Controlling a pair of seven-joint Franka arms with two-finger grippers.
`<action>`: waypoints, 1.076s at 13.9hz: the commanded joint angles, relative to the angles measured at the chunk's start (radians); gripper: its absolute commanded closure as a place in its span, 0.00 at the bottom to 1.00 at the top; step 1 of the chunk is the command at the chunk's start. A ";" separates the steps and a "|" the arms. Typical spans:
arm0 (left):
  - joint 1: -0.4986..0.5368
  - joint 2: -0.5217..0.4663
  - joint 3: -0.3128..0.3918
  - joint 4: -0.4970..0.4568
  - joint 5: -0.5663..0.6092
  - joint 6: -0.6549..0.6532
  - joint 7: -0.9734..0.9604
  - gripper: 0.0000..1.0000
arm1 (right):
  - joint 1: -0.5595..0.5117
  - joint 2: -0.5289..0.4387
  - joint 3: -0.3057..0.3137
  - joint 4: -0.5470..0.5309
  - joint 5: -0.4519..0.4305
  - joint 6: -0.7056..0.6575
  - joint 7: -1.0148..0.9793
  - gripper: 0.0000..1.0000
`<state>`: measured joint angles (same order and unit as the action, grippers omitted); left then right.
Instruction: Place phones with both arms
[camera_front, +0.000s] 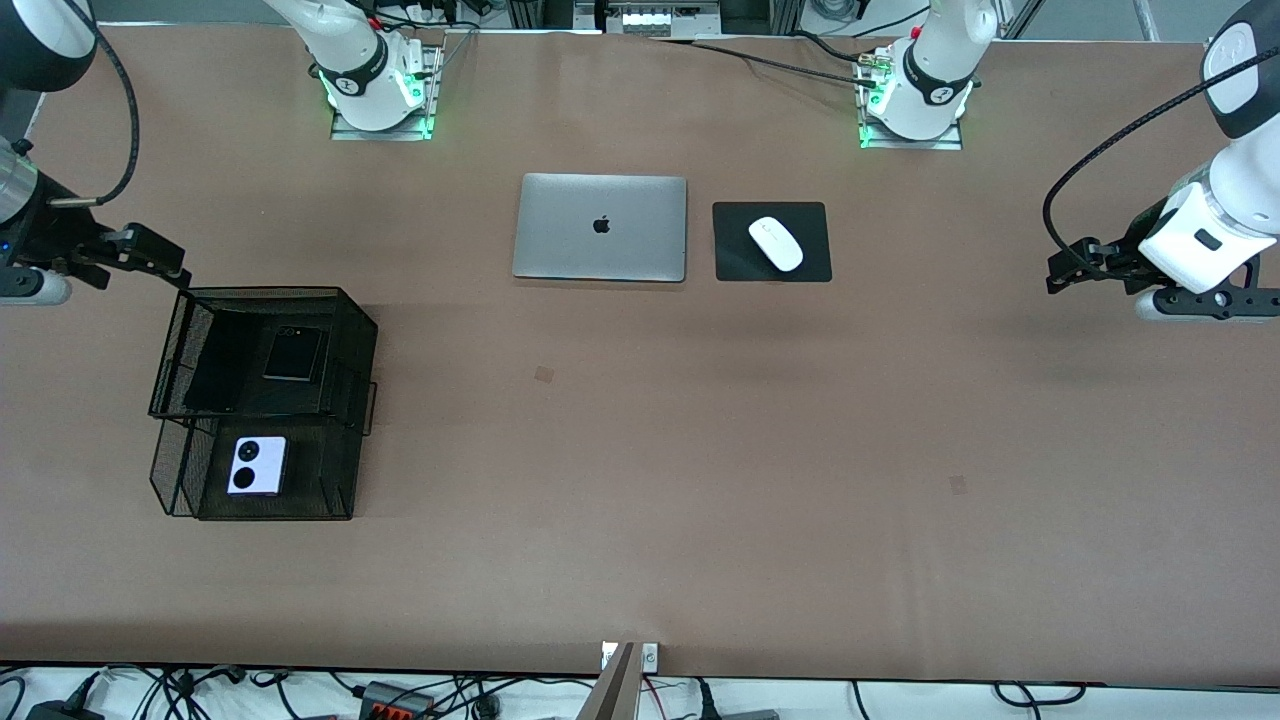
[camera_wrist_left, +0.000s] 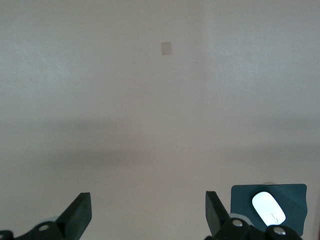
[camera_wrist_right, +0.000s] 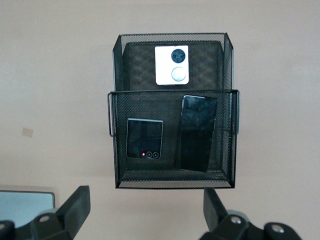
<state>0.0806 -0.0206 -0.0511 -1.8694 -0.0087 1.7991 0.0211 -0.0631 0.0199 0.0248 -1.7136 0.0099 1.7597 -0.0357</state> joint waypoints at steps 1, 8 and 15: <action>0.010 -0.024 -0.004 -0.019 -0.016 -0.004 0.005 0.00 | -0.009 0.018 0.014 0.054 -0.014 -0.055 0.008 0.00; 0.010 -0.022 -0.004 -0.020 -0.017 -0.006 0.002 0.00 | 0.011 0.031 0.011 0.054 -0.014 -0.052 0.005 0.00; 0.010 -0.022 -0.004 -0.019 -0.016 -0.006 0.003 0.00 | 0.060 0.031 -0.045 0.054 -0.018 -0.054 -0.001 0.00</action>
<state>0.0807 -0.0206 -0.0511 -1.8696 -0.0087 1.7988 0.0211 -0.0301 0.0468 0.0056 -1.6813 0.0097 1.7243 -0.0362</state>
